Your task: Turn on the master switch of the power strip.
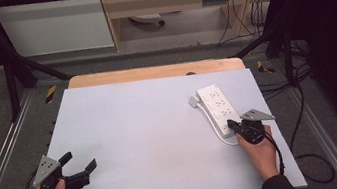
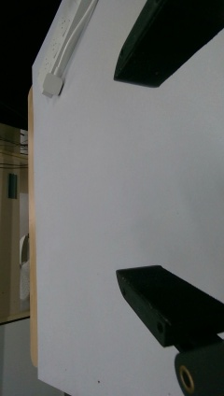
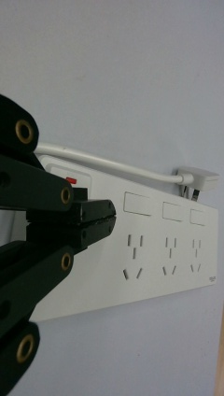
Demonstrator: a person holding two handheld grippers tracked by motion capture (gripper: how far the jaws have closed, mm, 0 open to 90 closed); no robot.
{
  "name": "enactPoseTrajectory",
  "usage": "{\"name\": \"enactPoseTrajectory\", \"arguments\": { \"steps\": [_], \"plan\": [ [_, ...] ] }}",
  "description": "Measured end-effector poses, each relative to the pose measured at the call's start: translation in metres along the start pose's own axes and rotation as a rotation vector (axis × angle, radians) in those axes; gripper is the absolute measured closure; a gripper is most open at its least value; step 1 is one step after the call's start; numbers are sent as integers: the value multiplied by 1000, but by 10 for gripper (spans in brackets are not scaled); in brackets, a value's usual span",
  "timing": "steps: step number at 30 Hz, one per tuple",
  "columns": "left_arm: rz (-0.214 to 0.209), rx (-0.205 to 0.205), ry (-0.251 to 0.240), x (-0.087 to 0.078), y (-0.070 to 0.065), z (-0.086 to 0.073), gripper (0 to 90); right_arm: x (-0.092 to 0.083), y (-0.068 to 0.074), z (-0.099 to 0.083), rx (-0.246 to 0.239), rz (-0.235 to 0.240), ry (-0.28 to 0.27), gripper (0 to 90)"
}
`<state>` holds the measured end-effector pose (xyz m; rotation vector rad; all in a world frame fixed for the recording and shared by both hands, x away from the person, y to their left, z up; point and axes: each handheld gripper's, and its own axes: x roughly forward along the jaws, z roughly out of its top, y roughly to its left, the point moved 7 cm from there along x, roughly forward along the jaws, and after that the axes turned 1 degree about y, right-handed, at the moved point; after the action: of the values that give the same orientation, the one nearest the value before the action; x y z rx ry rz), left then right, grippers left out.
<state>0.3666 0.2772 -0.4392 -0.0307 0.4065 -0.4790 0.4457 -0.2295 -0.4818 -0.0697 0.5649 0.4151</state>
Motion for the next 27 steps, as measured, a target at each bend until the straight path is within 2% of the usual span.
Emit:
{"name": "enactPoseTrajectory", "arguments": {
  "steps": [7,12,16,27],
  "plan": [
    [-1,1,0,0,0,0,57,-3,0,1,15,3,-12,881],
    [-1,1,0,0,0,0,57,-5,0,3,20,1,-25,832],
    [-2,2,0,0,0,0,57,-6,1,4,26,1,-35,744],
    [-2,4,1,-1,0,0,58,-11,0,11,72,7,-65,419]
  ]
}}
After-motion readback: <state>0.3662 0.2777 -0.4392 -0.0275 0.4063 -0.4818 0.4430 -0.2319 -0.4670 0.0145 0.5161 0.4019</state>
